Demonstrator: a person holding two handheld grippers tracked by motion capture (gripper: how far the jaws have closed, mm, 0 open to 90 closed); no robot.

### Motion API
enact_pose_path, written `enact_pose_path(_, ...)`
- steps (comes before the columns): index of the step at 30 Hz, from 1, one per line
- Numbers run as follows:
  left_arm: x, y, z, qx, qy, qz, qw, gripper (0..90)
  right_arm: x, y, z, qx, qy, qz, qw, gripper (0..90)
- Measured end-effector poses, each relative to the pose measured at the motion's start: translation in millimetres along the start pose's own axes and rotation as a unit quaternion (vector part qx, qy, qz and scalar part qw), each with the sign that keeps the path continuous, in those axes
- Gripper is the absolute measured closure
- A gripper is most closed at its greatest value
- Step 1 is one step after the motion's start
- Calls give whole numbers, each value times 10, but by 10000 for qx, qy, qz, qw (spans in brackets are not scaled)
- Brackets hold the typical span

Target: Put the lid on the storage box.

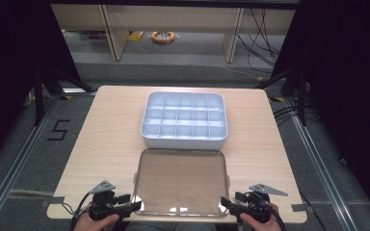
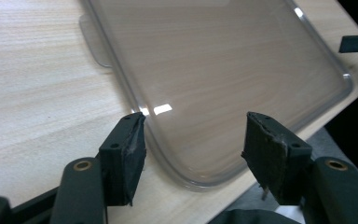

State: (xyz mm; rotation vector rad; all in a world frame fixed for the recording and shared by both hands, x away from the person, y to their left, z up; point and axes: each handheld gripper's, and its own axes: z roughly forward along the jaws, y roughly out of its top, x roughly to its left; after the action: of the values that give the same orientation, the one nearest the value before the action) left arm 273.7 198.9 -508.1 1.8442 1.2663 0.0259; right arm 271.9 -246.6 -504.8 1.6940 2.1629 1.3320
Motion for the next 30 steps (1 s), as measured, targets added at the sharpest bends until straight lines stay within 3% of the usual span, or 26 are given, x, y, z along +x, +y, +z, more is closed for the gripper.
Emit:
enact_pose_path(1,0,0,0,0,0,0,10000,385,6,4,19,37,-100,59,9999,300)
enact_pose_path(7,62,112,84,-32,124,-100,9999,390,-29,40,57,-12,-25,202,9998,303)
enact_pose_path(9,122,154,104,108,201,-53,9997,402,-44,70,79,-31,-107,262,9996,319)
enact_pose_path(10,136,158,122,156,151,-111,9997,407,-52,73,77,16,-116,232,9997,324)
enact_pose_path(11,140,159,128,192,115,-139,9997,417,-23,72,93,64,-89,459,9989,330)
enact_pose_path(13,133,158,155,203,87,-185,9996,428,-22,79,100,115,-39,490,9987,345)
enact_pose_path(14,133,159,165,240,95,-142,9996,433,-24,79,109,100,-38,454,9989,351)
enact_pose_path(15,125,161,175,224,95,-168,9996,440,-72,84,132,34,-51,175,9998,356)
enact_pose_path(16,125,161,175,224,95,-168,9996,443,-72,84,132,34,-51,175,9998,356)
enact_pose_path(18,115,172,189,235,137,-100,9996,446,-55,82,164,135,-27,363,9992,366)
enact_pose_path(19,111,174,186,268,121,-49,9996,446,-27,86,165,168,31,607,9980,371)
enact_pose_path(20,111,174,186,268,121,-49,9996,450,-63,94,177,153,37,408,9990,374)
enact_pose_path(21,95,163,189,263,123,-109,9995,452,-59,96,176,143,141,466,9987,368)
enact_pose_path(23,78,156,194,214,102,-139,9996,444,-67,86,193,76,43,522,9986,362)
enact_pose_path(24,69,148,183,269,151,-31,9995,444,-65,79,186,66,76,623,9980,361)
enact_pose_path(26,76,142,181,262,144,-69,9995,448,-38,57,151,48,221,1189,9927,360)
enact_pose_path(27,67,136,183,216,89,-139,9996,448,-78,43,145,1,253,1167,9928,360)
enact_pose_path(29,58,128,173,229,126,-82,9996,456,-99,6,138,-69,337,1241,9917,378)
enact_pose_path(30,58,128,173,229,126,-82,9996,456,-70,-2,118,-26,307,1432,9892,394)
